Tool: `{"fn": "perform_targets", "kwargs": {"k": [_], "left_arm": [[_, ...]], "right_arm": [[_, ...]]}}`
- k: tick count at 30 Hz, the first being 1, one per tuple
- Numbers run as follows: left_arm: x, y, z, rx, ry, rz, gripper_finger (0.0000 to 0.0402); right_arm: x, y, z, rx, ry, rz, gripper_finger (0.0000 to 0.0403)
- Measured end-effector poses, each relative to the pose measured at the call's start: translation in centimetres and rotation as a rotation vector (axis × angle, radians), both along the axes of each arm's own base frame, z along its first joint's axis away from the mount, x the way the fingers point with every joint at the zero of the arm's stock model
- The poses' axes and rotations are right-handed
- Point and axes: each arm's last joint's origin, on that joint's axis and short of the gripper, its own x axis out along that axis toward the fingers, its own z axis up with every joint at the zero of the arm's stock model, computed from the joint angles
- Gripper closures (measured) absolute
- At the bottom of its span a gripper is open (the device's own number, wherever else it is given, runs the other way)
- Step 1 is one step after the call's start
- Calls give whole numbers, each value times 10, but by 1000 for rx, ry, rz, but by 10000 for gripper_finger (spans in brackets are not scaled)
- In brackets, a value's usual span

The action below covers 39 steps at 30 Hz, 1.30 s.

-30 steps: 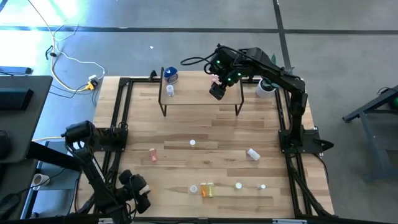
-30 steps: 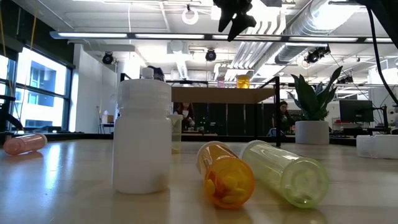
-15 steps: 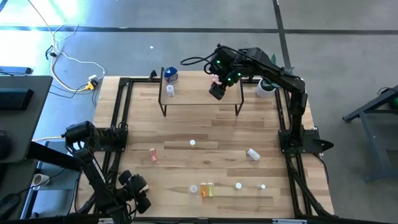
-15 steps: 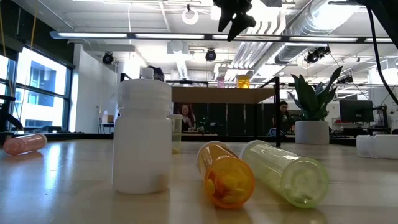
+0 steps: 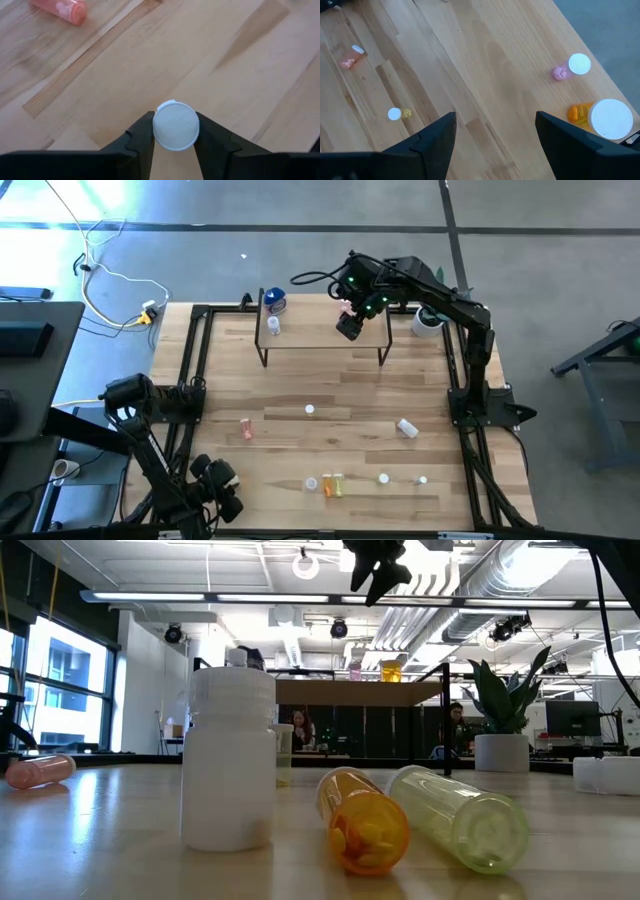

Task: Pick and place medicine bottles onto shelf by color
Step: Put the left small orange pill bottle on the shelf

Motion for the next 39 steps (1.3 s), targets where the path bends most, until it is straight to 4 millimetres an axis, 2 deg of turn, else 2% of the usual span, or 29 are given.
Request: {"fn": "perform_targets", "kwargs": {"k": [6, 13, 24, 31, 39], "left_arm": [[5, 10, 18, -31, -55, 35, 291], [20, 40, 51, 19, -73, -25, 292], [46, 117, 104, 119, -84, -108, 291], [44, 170, 137, 188, -115, -122, 291], [34, 226, 162, 320, -87, -144, 291]], "right_arm": [[0, 0, 0, -8, 4, 15, 139], [0, 0, 0, -6, 3, 13, 139], [0, 0, 0, 11, -3, -19, 139], [0, -1, 0, -7, 1, -69, 139], [-1, -3, 0, -35, 4, -170, 139]]}}
